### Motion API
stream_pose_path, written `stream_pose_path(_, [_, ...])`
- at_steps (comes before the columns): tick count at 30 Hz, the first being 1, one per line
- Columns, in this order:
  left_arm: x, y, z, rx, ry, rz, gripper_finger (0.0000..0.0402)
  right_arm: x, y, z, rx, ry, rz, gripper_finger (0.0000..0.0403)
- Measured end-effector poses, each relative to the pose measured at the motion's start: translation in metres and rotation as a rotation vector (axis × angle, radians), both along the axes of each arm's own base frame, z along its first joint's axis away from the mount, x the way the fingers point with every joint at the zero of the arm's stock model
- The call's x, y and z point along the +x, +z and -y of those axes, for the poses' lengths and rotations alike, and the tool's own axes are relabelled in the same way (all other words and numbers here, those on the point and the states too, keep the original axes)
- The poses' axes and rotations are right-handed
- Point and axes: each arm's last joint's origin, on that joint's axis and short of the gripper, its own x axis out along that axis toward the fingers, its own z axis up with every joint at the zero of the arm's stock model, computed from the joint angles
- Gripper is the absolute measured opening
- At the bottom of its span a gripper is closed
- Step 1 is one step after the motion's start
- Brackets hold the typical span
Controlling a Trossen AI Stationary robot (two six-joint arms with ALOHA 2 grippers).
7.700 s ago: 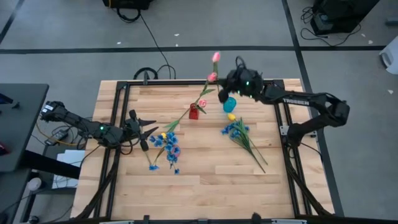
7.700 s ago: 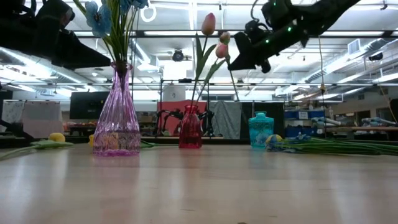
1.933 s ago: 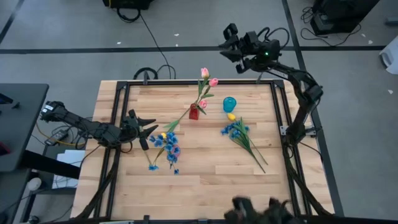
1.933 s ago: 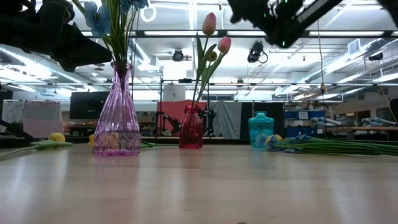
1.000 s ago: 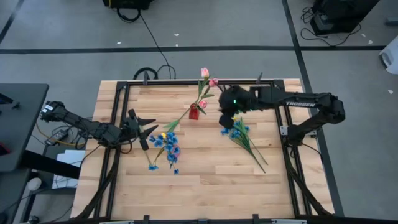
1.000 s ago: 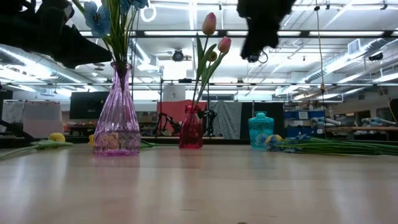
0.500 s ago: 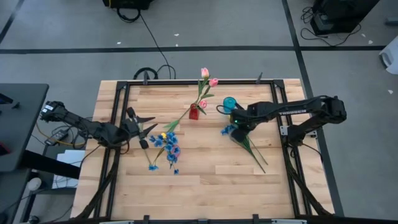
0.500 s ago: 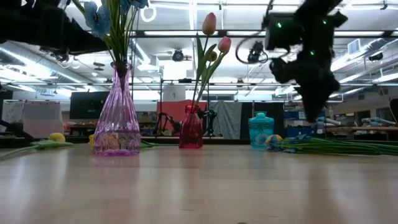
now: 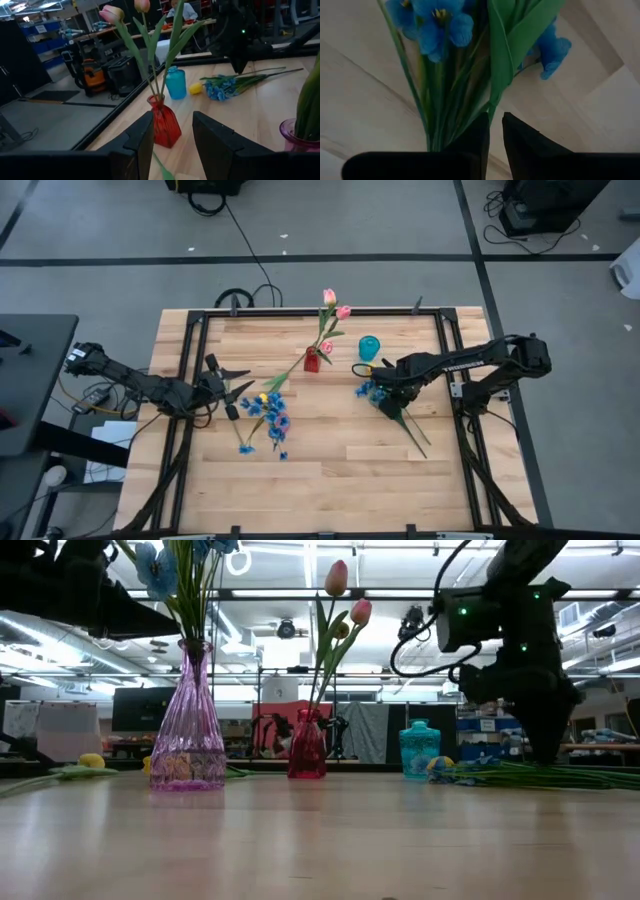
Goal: Sort flowers into vase by color
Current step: Put the yellow flower into the blue vase
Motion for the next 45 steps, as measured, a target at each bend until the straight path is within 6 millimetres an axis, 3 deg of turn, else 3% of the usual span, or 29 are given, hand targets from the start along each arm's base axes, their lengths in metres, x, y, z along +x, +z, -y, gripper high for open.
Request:
stream_pose_path(11, [-0.001, -0.007, 0.000, -0.048, 0.009, -0.038, 0.0142, 0.010, -0.026, -0.001, 0.035, 0.057, -0.088, 0.0048])
stream_pose_path(21, [-0.001, -0.007, 0.000, -0.053, 0.009, -0.035, 0.0142, 0.011, 0.005, 0.002, 0.019, 0.014, -0.006, 0.0045])
stream_pose_path(26, [-0.001, -0.007, 0.000, -0.053, 0.009, -0.035, 0.0142, 0.011, 0.006, -0.001, 0.013, 0.011, -0.009, 0.0050])
stream_pose_path(31, [-0.001, -0.007, 0.000, -0.053, 0.009, -0.035, 0.0142, 0.011, 0.006, -0.006, -0.038, 0.074, -0.012, 0.0072])
stream_pose_path(39, [-0.001, -0.009, -0.001, -0.046, 0.010, -0.057, 0.0142, 0.010, 0.005, -0.008, -0.021, 0.061, -0.019, 0.0152])
stream_pose_path(45, [-0.001, -0.009, -0.001, -0.052, 0.010, -0.054, 0.0142, -0.002, -0.012, -0.008, -0.054, 0.054, -0.060, 0.0153])
